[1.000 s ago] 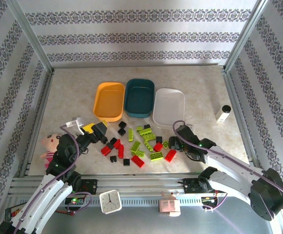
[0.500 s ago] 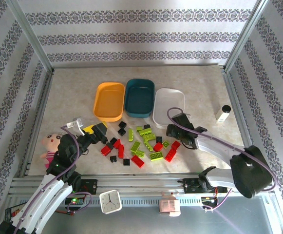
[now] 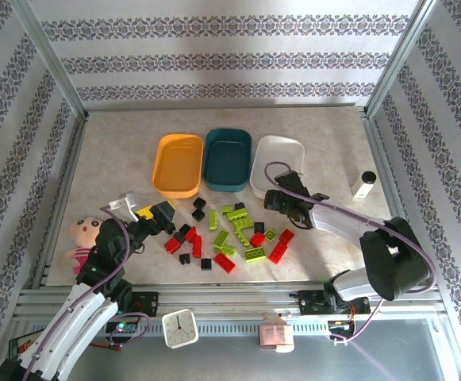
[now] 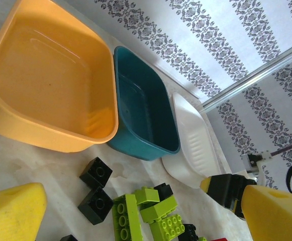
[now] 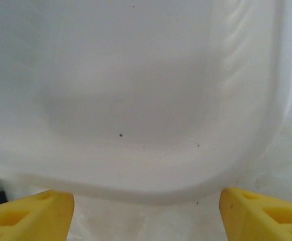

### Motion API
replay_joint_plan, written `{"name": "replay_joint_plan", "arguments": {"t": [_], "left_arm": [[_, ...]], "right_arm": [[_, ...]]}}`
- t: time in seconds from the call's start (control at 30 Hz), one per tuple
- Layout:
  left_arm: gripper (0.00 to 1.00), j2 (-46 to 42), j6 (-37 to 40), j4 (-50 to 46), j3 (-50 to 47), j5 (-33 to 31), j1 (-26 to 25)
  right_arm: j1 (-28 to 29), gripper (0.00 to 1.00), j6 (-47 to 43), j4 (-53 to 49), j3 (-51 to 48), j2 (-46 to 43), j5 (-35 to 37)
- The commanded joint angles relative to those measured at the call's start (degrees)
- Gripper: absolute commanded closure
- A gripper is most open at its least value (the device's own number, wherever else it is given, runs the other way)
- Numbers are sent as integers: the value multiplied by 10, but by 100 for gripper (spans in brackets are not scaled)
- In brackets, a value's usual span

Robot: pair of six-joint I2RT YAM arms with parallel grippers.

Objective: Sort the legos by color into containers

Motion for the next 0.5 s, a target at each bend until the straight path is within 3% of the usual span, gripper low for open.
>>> {"name": "replay_joint_plan", "arguments": {"t": [0.0, 0.23, 0.47], "left_arm": [[1, -1, -8, -7, -4, 9, -6], [1, 0, -29, 22, -24, 12, -6], [1, -1, -32, 19, -24, 16, -6]], "right_arm": [[14, 23, -4, -45, -36, -75, 5], [42, 20, 35, -134, -106, -208, -8], [79, 19, 55, -142, -122, -177, -45]]}}
